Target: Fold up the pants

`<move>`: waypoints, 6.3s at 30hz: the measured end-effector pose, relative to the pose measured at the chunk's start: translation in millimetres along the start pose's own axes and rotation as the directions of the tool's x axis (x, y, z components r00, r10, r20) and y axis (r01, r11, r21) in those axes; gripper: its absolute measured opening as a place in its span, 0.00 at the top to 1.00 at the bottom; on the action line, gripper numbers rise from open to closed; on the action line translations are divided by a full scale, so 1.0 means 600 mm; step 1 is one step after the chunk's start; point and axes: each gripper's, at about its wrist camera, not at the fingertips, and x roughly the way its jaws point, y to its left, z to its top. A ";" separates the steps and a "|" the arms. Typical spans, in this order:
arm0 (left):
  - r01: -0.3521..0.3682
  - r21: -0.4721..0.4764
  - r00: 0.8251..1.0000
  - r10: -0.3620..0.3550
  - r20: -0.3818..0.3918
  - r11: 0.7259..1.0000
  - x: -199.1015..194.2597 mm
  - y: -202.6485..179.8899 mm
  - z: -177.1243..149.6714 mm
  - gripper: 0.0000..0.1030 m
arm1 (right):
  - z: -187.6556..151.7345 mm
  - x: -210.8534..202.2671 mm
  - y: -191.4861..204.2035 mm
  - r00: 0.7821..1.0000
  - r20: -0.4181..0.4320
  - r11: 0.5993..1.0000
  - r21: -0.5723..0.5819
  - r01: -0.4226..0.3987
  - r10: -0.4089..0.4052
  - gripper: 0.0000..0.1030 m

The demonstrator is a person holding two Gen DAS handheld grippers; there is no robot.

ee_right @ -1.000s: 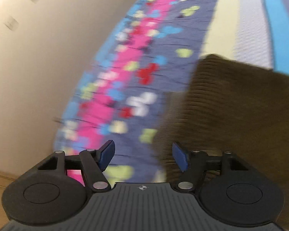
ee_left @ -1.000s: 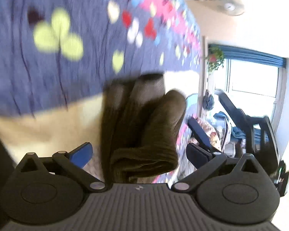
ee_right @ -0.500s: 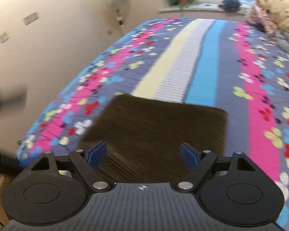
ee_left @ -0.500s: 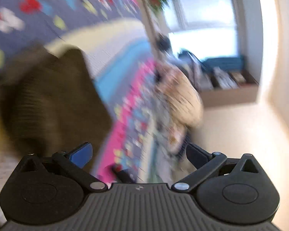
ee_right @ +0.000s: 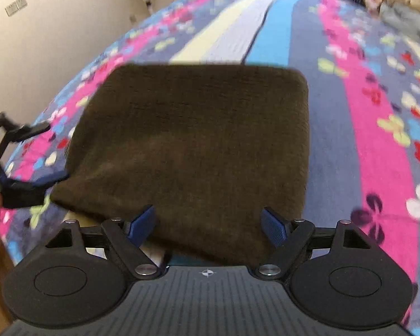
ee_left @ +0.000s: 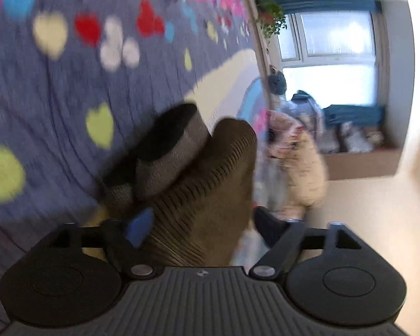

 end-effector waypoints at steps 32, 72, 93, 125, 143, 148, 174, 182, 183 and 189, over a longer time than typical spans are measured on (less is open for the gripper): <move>-0.388 0.642 0.908 0.392 0.145 0.662 0.255 -0.285 -0.028 0.00 | 0.016 0.056 -0.029 0.999 0.038 1.000 -0.007 -0.027 0.027 0.11; -0.645 0.571 0.743 0.594 0.309 0.509 0.017 -0.256 -0.184 0.00 | -0.062 -0.110 -0.053 0.998 0.062 0.998 0.064 -0.023 0.019 0.05; -0.406 0.346 0.892 0.449 -0.051 0.846 0.139 -0.097 0.023 0.00 | -0.029 0.124 -0.228 0.980 -0.115 0.826 0.558 -0.074 0.165 0.00; -0.323 0.440 0.915 0.395 -0.079 0.838 0.170 -0.088 0.019 0.00 | 0.012 0.180 -0.167 0.962 -0.079 0.897 0.388 -0.211 0.260 0.00; -0.432 0.517 0.865 0.503 0.004 0.739 0.165 -0.149 -0.016 0.19 | 0.017 0.109 -0.170 0.965 0.071 0.873 0.412 -0.260 0.254 0.74; -0.430 0.519 0.859 0.512 -0.017 0.738 0.174 -0.172 -0.060 0.22 | 0.028 0.059 -0.203 0.942 0.132 0.849 0.408 -0.335 0.308 0.75; -0.383 0.717 0.875 0.478 0.079 0.583 0.271 -0.380 -0.362 0.08 | -0.130 -0.105 -0.542 1.000 -0.012 0.821 0.571 -0.010 0.020 0.17; -0.373 0.756 0.836 0.549 0.022 0.538 0.381 -0.378 -0.390 0.17 | -0.155 -0.118 -0.550 0.999 0.006 0.799 0.601 -0.029 0.032 0.17; -0.391 0.745 0.829 0.558 0.031 0.540 0.389 -0.370 -0.390 0.17 | -0.157 -0.118 -0.549 0.999 0.004 0.799 0.601 -0.030 0.034 0.17; -0.373 0.713 0.858 0.513 0.021 0.594 0.360 -0.378 -0.377 0.82 | -0.158 -0.127 -0.537 1.000 0.009 0.822 0.569 -0.027 0.026 0.17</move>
